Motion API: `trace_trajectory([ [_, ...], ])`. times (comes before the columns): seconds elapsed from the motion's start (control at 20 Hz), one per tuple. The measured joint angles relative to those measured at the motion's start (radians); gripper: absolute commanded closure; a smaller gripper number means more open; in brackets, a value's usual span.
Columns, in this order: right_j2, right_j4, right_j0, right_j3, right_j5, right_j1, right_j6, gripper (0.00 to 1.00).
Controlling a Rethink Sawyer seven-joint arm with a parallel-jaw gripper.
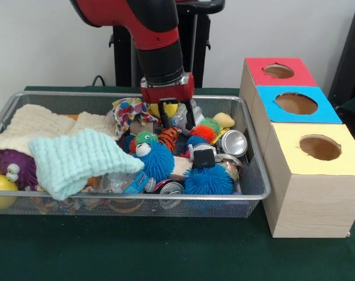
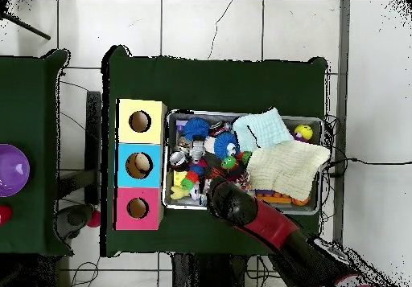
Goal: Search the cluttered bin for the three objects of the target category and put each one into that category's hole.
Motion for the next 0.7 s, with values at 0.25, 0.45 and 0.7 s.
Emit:
trace_trajectory([
  [0.25,-0.046,-0.002,0.062,-0.029,-0.024,0.018,0.000,0.00],
  [0.45,-0.144,-0.036,0.194,-0.080,-0.104,0.045,0.000,0.00],
  [0.7,-0.244,-0.078,0.326,-0.119,-0.176,0.064,0.000,0.00],
])
